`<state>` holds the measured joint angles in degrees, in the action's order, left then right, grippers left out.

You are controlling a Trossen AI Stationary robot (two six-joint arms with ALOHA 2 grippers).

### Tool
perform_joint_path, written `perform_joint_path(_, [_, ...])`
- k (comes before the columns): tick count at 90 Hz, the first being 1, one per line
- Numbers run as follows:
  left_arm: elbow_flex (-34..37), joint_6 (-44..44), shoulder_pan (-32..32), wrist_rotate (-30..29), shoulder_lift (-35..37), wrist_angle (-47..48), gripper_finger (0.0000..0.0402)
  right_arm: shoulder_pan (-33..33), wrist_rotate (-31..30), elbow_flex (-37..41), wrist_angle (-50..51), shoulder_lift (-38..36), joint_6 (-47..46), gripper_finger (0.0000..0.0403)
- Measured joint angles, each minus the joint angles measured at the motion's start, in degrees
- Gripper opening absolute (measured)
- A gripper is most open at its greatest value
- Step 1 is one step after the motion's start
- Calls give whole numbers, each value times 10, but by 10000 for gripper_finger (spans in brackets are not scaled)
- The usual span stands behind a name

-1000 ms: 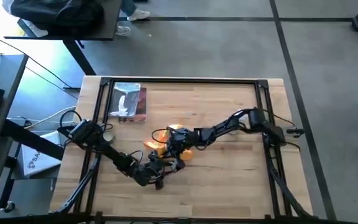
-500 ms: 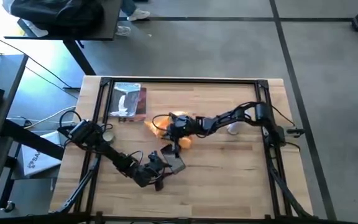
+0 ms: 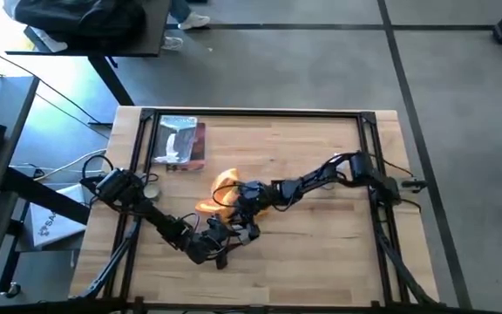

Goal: Apply microfiber cloth
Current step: Wipe the front and back of the cellphone with the yellow microfiber cloth

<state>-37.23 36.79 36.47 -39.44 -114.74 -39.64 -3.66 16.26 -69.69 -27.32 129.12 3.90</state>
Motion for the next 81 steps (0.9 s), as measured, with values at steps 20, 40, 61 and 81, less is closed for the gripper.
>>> perform_joint_path(20, [0, 1, 0, -2, 4, 5, 145, 61, -70, 2, 11, -8, 24, 0])
perform_joint_path(40, [0, 1, 0, -2, 4, 5, 145, 85, -70, 3, 121, -72, 84, 0])
perform_joint_path(61, [0, 1, 0, -5, 4, 5, 145, 36, 22, 3, 132, -79, 65, 0])
perform_joint_path(81, [0, 1, 0, -5, 4, 5, 145, 3, 26, 1, 74, -25, 46, 0])
